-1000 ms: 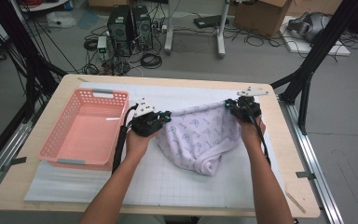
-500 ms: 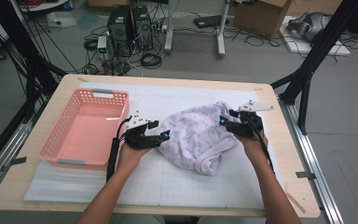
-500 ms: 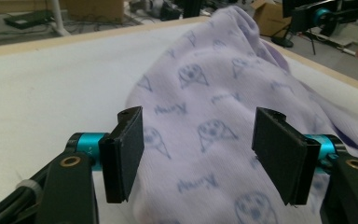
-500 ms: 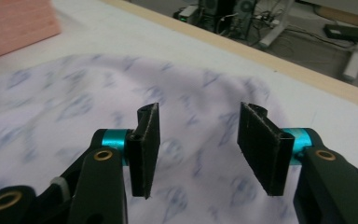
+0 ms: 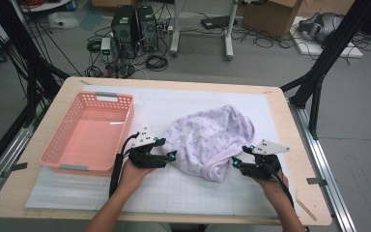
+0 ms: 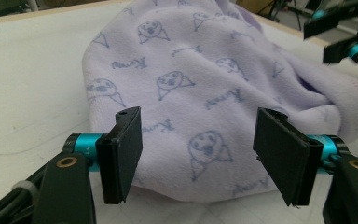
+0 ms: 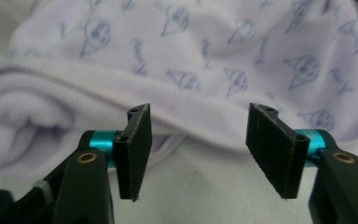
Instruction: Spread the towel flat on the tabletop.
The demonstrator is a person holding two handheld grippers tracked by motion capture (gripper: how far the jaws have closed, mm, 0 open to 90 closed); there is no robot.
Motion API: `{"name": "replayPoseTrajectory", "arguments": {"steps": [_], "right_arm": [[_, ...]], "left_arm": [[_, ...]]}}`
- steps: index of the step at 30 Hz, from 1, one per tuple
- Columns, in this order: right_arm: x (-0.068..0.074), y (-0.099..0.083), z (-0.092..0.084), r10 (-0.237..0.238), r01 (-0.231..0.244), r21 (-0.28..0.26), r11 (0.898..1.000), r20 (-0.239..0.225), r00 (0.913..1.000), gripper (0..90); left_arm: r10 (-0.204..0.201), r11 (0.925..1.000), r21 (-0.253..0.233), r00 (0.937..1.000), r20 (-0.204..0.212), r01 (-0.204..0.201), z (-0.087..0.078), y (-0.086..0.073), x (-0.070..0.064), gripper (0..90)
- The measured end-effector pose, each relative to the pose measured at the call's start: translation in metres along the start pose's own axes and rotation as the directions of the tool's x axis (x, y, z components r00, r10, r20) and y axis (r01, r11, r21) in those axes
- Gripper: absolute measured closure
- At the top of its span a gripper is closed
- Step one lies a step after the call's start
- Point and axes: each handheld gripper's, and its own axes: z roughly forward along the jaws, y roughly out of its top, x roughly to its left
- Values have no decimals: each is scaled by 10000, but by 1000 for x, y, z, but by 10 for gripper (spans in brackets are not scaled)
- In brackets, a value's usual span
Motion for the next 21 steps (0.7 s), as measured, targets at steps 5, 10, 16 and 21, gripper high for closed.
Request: {"name": "replayPoseTrajectory", "arguments": {"steps": [5, 10, 16, 21], "right_arm": [[4, -7, -3, 76, -76, 128, 9999, 3, 10000, 419], [10, -10, -1, -18, 26, 478, 9989, -183, 9998, 464], [22, -8, 0, -303, 327, 322, 9989, -748, 9967, 467], [29, -8, 6, -411, 442, 287, 9986, -1012, 9940, 468]], "left_arm": [[-121, 9996, -246, 9999, 113, 124, -7, -11, -4, 329], [-246, 9991, -336, 9997, -72, 244, -12, -19, -4, 325], [-364, 9981, -502, 9993, -111, 358, -16, -20, -3, 323], [-391, 9970, -671, 9992, -95, 383, -18, -20, -2, 321]]}}
